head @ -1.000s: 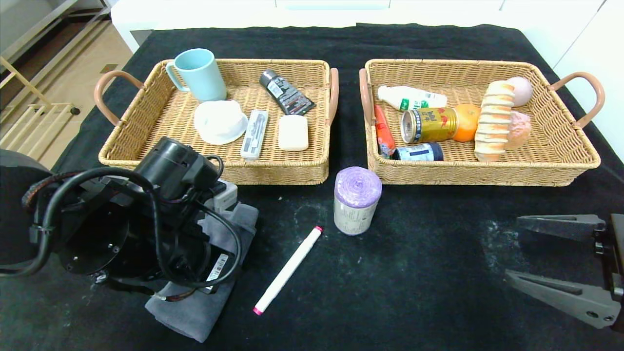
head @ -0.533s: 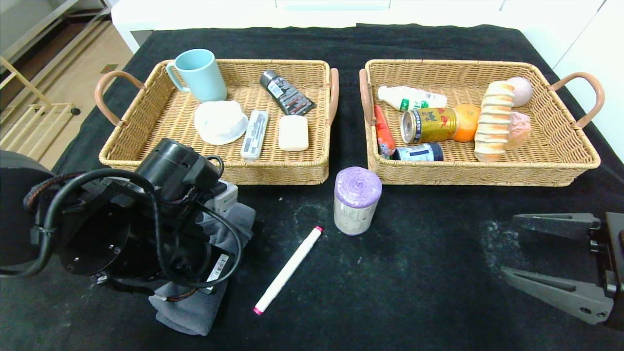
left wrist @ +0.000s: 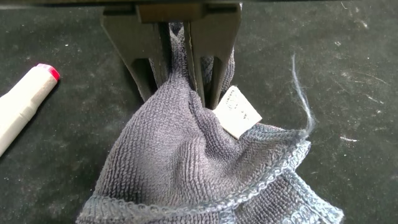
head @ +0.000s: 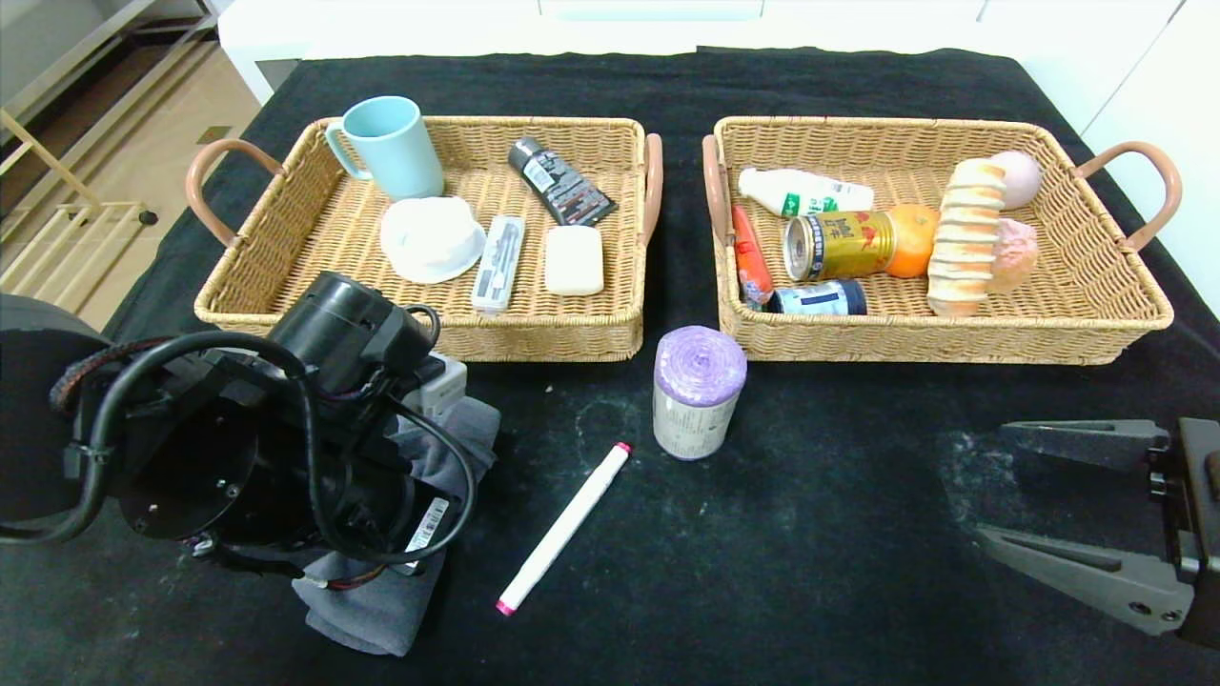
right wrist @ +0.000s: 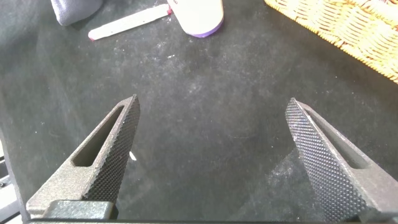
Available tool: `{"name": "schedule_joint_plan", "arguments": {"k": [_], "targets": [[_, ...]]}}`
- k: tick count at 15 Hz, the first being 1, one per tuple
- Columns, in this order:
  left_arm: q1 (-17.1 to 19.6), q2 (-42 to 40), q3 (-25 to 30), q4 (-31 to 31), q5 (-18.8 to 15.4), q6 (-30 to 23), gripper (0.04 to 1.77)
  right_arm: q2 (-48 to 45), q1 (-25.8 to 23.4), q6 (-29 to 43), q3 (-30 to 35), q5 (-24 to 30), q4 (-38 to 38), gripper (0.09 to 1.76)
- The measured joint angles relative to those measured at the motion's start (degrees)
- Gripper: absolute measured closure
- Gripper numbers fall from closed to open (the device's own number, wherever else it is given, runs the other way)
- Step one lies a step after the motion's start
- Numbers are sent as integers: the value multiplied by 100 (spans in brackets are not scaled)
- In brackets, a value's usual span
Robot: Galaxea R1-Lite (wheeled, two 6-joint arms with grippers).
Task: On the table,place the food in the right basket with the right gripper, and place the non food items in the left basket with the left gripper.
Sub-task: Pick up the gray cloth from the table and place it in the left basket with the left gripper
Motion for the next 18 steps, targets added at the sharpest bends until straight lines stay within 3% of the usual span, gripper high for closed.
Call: {"name": "schedule_joint_plan", "arguments": {"k": [11, 18], "targets": [[-83, -747, -151, 102, -72, 30, 157, 2, 9, -2, 13, 0, 1, 14], [41, -981, -1213, 273, 59, -33, 157, -15, 9, 6, 4, 0, 1, 14]]}}
